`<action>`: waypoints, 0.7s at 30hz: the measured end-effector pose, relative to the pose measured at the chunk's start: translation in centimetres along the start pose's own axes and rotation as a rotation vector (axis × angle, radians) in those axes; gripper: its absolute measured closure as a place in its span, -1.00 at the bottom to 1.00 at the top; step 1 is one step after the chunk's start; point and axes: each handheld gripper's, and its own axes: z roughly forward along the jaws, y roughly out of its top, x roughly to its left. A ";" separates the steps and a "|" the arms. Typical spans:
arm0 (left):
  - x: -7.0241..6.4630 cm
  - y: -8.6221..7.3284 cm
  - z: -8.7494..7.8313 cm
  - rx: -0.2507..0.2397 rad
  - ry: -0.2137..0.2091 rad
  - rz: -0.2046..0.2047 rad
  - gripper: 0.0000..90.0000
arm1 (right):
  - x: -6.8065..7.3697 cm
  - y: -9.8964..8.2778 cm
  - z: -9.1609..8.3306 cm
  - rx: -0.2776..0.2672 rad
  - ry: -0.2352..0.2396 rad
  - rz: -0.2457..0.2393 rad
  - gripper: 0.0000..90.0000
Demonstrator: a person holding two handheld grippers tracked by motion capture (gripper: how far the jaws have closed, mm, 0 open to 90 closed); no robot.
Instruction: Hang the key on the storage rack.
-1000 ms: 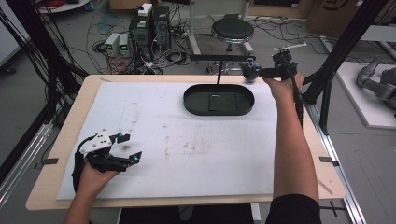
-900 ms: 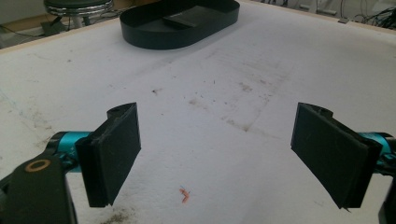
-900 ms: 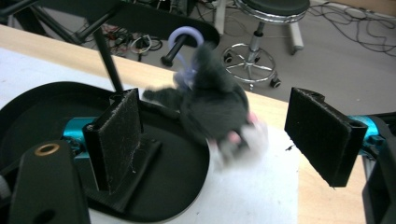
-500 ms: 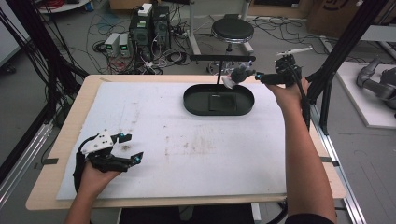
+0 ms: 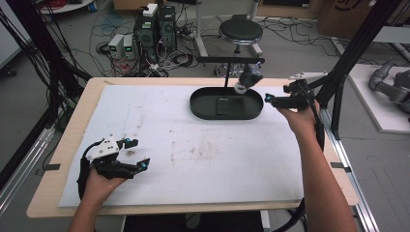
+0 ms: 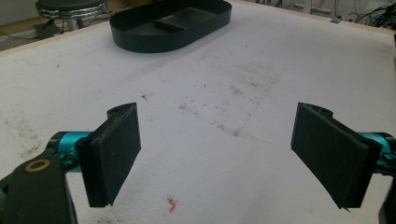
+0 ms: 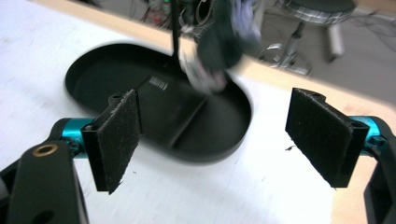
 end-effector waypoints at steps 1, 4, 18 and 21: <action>0.0 0.0 0.0 0.000 -0.001 -0.005 -0.65 | 0.1 -0.5 0.0 -0.003 0.001 -0.009 -0.58; 0.1 -0.1 0.1 0.003 0.002 -0.006 -0.65 | 0.2 -2.2 -0.3 -0.016 0.037 -0.012 -0.58; 0.1 0.1 0.6 0.007 0.001 -0.007 -0.65 | 1.8 -7.1 -1.4 -0.052 0.135 -0.017 -0.58; 0.2 0.1 0.7 0.002 0.002 -0.011 -0.65 | 2.0 -8.2 -1.5 -0.056 0.148 -0.010 -0.58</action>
